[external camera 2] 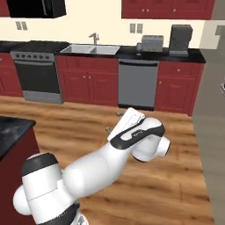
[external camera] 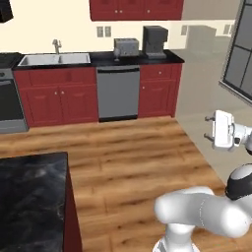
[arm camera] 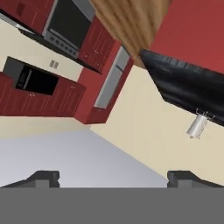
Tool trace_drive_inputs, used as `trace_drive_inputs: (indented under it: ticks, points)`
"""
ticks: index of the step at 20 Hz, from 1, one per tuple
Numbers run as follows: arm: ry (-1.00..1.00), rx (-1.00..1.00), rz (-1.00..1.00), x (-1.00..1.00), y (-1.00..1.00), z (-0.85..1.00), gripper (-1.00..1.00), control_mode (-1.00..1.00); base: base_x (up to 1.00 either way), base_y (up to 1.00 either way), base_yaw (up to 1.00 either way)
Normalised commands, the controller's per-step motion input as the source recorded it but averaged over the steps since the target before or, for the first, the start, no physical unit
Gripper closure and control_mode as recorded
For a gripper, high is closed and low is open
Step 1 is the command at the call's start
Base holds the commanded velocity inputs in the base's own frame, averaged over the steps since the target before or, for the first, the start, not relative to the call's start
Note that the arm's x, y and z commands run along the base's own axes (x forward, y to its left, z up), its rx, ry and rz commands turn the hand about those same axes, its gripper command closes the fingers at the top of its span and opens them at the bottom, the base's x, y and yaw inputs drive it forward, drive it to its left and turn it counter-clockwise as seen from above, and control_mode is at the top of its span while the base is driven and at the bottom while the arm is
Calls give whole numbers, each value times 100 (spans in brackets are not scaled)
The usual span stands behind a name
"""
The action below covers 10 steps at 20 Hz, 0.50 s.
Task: Retrieve the wine glasses from the counter and place one next to each plate.
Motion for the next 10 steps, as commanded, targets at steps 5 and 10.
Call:
trace_drive_inputs:
  ticks: [5, 10]
  points:
    - [0, 0, 0, 0, 0, 0, -100, 100, 100, -25, 2]
    - [0, 0, 0, 0, 0, 0, -100, 100, 100, -35, 0]
